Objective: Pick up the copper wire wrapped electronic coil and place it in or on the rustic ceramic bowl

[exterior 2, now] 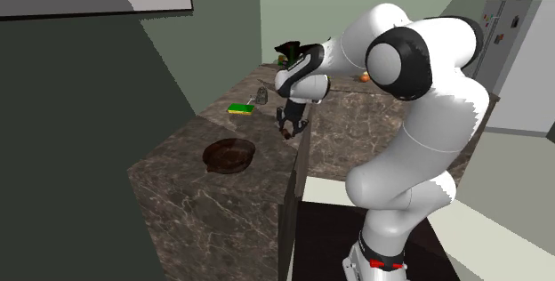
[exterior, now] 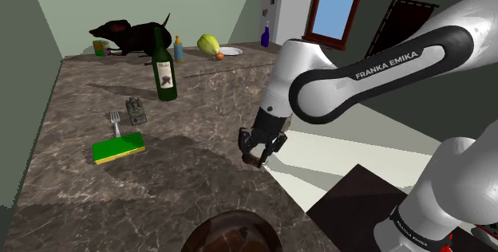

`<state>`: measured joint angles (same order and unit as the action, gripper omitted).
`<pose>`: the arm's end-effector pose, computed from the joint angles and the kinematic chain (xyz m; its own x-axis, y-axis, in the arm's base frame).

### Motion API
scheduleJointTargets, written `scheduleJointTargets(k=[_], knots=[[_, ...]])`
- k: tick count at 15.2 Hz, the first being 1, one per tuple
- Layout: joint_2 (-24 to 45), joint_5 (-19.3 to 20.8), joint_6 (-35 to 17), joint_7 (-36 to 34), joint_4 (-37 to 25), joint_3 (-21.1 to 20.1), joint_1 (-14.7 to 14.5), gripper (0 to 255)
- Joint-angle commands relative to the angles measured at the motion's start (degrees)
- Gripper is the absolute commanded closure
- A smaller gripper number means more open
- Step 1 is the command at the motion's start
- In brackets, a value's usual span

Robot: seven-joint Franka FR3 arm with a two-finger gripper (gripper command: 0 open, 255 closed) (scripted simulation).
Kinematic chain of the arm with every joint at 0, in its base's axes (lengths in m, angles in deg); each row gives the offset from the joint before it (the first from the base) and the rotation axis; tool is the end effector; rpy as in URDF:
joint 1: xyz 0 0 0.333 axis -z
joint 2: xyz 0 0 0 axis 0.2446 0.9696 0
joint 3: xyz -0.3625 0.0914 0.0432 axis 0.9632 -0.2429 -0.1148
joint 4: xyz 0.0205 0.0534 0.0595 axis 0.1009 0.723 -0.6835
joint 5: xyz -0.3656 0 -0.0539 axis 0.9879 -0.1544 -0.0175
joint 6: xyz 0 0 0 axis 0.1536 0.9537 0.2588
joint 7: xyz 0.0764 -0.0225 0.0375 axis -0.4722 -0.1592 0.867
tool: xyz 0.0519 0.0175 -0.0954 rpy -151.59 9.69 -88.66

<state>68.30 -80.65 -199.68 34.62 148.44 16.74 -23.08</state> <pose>0.3449 0.2651 0.4717 0.9176 -0.3969 -0.0226 -0.3897 -0.8869 -0.2481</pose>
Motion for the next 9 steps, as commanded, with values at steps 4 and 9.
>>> scheduleJointTargets(k=[4, 9], knots=[[-2.34, 0.26, 4.34, -0.43, -2.02, 0.74, 0.11, 255], [-4.13, 0.69, 8.51, -1.01, -4.46, 1.4, 0.26, 255]])
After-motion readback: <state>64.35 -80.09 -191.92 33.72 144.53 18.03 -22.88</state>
